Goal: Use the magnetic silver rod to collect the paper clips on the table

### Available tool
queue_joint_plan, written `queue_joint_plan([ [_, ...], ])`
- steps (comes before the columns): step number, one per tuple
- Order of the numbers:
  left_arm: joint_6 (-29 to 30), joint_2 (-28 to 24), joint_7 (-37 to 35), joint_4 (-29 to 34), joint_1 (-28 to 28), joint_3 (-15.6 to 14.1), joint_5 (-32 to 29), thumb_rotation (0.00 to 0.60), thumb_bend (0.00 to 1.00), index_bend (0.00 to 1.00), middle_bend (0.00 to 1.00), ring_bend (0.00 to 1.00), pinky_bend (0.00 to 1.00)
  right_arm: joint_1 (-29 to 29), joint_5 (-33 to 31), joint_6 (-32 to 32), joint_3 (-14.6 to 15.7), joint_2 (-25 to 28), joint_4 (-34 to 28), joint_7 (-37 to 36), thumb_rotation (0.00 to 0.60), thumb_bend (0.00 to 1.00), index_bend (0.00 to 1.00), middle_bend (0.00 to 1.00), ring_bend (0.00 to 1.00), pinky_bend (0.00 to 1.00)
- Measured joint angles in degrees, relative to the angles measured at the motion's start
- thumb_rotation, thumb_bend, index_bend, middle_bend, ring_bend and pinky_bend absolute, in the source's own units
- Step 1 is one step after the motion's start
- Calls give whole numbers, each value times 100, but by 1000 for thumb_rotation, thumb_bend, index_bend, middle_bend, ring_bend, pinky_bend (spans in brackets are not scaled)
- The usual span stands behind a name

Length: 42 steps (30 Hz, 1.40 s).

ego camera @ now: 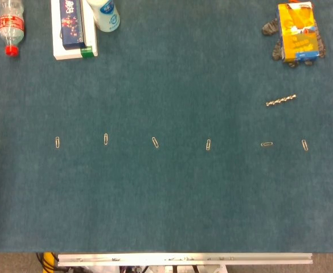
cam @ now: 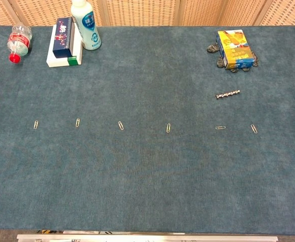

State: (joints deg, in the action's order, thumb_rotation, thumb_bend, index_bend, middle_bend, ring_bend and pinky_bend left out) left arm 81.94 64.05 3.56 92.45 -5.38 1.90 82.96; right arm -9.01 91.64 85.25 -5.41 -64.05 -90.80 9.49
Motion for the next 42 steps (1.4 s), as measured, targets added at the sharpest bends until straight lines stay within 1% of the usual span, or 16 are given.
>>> queue_joint_plan([
  [11,-97,9,-51,-48,-17,-7,-69,600,173,558,494,393,401,-435,-811,-1008,-182,45,-59,578,600,203,469,66,0,0],
  [19,-202,202,219,-302,-68,32,-238,600,173,559,494,393,403,-917,-1478,-1716,-371,-197,117,1024,600,204,472,65,0,0],
  [26,-306,218,141,-316,-113,0,-204,600,173,559,495,393,403,-1279,-1883,-2164,-460,-451,308,1356,600,203,472,65,0,0],
  [32,-347,175,35,-274,-143,-14,-162,600,173,559,494,393,402,-1457,-2046,-2321,-447,-633,382,1581,600,203,472,65,0,0],
  [42,-329,87,-134,-216,-134,-36,-114,600,173,559,494,393,403,-1667,-2320,-2555,-258,-899,486,2089,600,203,476,65,0,0],
])
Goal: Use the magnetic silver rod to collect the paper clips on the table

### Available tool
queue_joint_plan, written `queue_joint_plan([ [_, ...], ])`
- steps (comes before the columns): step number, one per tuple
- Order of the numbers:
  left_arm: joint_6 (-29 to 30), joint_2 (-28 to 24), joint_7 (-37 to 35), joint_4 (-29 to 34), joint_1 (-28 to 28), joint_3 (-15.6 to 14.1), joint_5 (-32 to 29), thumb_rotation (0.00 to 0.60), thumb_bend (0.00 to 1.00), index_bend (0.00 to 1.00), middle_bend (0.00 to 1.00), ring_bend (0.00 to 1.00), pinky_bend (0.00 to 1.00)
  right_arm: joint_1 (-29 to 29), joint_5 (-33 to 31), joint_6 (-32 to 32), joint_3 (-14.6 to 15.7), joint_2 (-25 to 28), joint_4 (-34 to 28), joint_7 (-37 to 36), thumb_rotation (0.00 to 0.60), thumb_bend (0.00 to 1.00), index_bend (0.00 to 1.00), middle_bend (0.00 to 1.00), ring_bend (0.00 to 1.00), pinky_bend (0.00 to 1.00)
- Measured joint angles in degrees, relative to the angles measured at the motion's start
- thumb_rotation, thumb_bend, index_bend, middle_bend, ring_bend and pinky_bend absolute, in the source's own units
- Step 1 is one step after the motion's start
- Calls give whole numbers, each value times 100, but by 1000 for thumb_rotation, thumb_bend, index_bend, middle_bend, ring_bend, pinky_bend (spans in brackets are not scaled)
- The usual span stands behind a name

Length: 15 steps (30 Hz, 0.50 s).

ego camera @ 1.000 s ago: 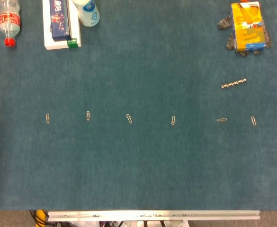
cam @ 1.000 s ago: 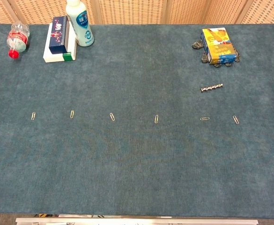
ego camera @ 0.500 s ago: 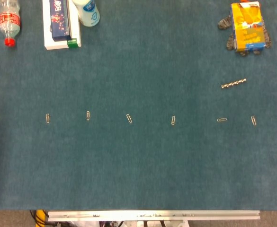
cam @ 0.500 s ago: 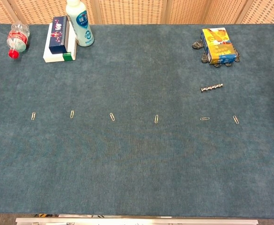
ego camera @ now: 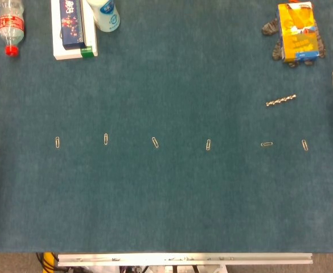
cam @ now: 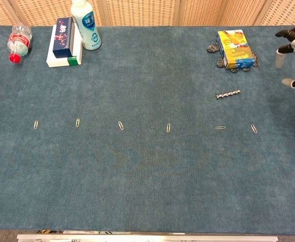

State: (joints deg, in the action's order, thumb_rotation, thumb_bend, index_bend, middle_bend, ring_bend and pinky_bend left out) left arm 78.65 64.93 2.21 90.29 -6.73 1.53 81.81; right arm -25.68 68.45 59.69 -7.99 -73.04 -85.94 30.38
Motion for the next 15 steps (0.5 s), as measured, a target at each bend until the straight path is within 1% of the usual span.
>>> queue_joint_plan([
  [9,22,-46,-62,26,21,-18,13,600,173,559,495,393,404,-224,-309,-174,65,-357,344,304,600,203,482,65,0,0],
  [15,11,-60,-75,42,19,-17,1,600,173,559,495,393,404,-348,-430,-257,92,-502,463,426,600,204,483,65,0,0],
])
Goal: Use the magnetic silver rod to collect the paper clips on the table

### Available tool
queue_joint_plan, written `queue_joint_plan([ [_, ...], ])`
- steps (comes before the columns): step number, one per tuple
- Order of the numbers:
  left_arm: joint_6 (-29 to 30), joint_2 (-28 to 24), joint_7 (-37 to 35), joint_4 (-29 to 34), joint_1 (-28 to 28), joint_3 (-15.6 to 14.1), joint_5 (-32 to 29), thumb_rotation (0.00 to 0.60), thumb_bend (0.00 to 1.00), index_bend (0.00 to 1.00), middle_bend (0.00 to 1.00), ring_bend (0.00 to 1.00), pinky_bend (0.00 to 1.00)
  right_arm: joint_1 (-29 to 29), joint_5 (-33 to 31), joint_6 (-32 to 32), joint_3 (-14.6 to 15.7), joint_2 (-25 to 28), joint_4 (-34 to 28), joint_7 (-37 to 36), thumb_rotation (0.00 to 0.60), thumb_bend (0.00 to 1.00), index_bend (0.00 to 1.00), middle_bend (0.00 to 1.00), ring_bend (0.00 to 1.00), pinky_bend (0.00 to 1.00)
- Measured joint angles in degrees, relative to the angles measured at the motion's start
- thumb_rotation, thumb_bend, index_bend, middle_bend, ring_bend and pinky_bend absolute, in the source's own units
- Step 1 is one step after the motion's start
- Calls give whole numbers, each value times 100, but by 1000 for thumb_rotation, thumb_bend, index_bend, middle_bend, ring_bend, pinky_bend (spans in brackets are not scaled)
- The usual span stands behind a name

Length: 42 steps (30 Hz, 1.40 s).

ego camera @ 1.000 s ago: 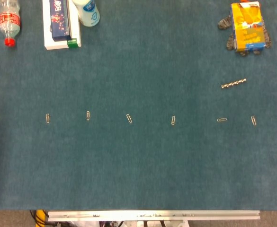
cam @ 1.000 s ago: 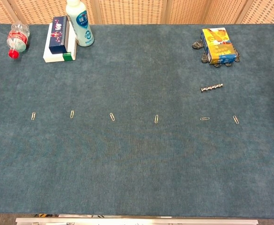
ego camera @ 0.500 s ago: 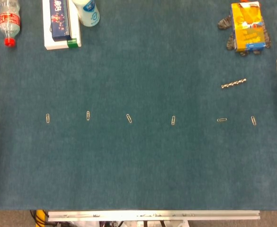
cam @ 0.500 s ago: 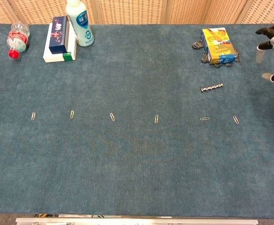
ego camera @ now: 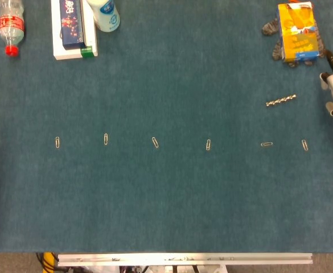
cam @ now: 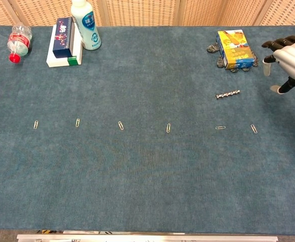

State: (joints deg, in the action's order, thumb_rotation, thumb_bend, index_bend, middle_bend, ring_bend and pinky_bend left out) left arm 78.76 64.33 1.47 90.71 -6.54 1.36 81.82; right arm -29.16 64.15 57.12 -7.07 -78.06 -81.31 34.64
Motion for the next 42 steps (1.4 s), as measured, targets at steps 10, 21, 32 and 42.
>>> queue_joint_plan([
  [10,2,-40,-84,-5,21,-7,-20,600,173,559,495,393,404,-188,-257,-83,32,-188,120,276,600,203,483,65,0,0],
  [21,113,-54,-134,-29,95,-24,5,600,173,559,495,393,405,-406,-454,-250,83,-430,372,434,600,203,487,65,0,0],
  [32,39,-59,-144,-21,65,-12,-23,600,173,559,495,393,405,-571,-599,-360,132,-677,650,497,600,203,488,65,0,0],
  [42,26,-62,-168,-32,66,-14,-30,600,173,559,495,393,406,-689,-657,-398,172,-842,793,564,600,204,491,65,0,0],
])
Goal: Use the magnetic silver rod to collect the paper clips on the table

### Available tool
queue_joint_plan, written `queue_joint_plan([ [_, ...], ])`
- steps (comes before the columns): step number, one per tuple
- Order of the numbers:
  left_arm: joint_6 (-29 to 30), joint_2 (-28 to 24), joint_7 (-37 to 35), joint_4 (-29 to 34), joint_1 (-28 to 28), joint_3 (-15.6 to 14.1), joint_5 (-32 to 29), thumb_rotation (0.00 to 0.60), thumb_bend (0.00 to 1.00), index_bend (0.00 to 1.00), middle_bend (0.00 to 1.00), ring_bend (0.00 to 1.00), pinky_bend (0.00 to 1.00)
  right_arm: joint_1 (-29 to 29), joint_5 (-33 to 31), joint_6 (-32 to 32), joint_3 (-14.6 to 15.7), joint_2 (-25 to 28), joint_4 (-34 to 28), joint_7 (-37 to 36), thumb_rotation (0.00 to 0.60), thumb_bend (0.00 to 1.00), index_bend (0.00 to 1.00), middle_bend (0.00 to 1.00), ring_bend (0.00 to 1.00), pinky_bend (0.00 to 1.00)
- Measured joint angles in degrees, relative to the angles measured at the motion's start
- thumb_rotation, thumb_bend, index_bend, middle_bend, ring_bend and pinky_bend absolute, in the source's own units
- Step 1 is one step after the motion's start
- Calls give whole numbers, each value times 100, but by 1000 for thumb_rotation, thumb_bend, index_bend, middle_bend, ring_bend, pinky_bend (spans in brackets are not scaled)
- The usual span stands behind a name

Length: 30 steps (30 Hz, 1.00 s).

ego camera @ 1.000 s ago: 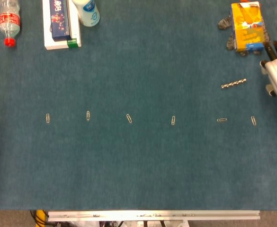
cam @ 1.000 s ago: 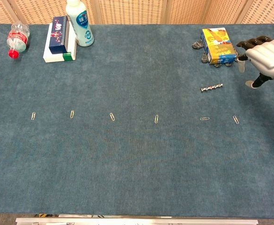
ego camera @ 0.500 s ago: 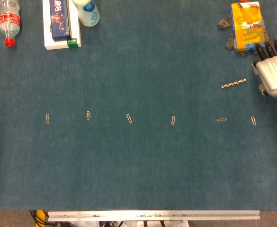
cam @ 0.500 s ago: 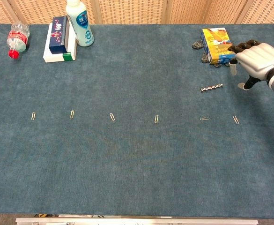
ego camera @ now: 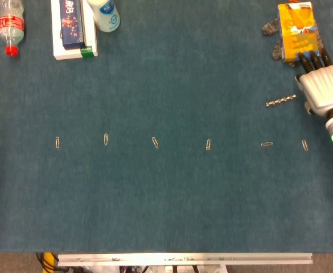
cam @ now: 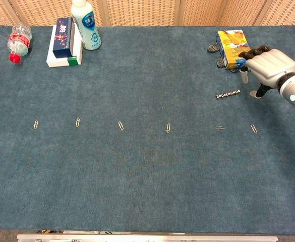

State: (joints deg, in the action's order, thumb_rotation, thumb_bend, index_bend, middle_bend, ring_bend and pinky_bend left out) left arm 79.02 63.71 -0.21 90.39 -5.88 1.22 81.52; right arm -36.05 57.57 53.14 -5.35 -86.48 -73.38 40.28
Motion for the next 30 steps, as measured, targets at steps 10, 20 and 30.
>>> queue_joint_plan([
  [10,6,-26,-55,9,7,-1,14,600,173,559,495,393,406,-111,-74,-36,12,-200,185,67,600,205,499,66,0,0],
  [20,-4,-38,-81,9,9,0,5,600,173,559,495,393,406,-163,-55,-30,37,-370,375,39,600,205,505,65,0,0],
  [30,-28,-56,-119,18,6,1,-8,600,173,559,495,393,406,-193,93,1,64,-520,544,-59,600,206,508,66,0,0],
])
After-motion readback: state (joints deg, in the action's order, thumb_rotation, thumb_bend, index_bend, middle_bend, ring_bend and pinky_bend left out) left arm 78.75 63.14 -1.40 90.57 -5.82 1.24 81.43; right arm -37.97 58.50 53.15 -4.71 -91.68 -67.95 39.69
